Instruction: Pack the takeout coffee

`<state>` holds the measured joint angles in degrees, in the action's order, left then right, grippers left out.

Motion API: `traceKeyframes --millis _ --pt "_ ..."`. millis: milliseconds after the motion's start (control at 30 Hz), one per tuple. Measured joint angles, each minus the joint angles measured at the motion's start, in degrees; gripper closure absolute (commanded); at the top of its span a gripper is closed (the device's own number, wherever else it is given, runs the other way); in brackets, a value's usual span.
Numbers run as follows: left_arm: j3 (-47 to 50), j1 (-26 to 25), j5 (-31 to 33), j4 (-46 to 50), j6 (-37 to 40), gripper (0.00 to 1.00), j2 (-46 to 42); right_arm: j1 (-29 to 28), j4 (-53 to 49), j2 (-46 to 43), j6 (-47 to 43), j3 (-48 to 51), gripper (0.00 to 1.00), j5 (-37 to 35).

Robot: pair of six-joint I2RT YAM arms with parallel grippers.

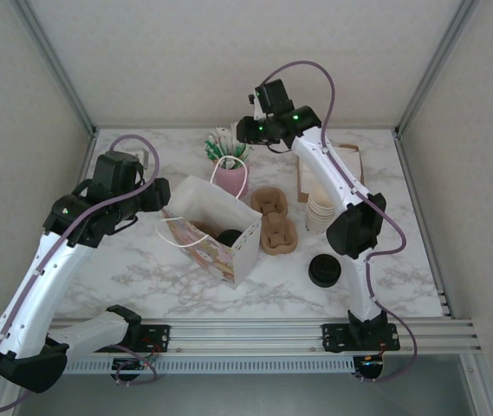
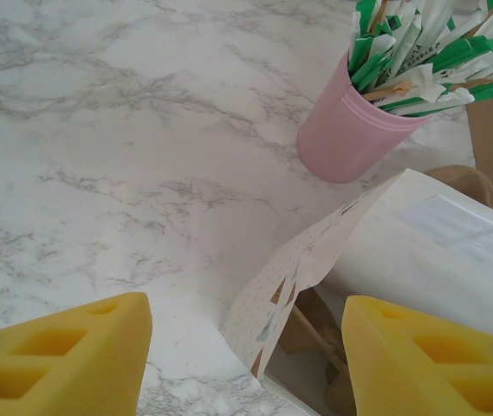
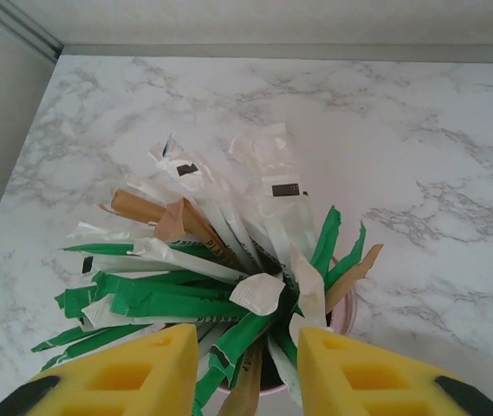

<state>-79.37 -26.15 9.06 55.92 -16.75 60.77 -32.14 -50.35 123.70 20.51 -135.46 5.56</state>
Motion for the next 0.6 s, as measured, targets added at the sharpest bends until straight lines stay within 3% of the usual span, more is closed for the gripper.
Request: traceKeyframes --millis 200,600 --pt "0.0 0.0 0.0 0.0 0.0 0.41 0.0 0.5 0.3 -2.7 0.1 2.8 0.69 -1.5" --pt "0.0 0.0 0.0 0.0 0.0 0.42 0.5 3.4 2.7 -2.9 1.4 3.2 0.68 -1.5"
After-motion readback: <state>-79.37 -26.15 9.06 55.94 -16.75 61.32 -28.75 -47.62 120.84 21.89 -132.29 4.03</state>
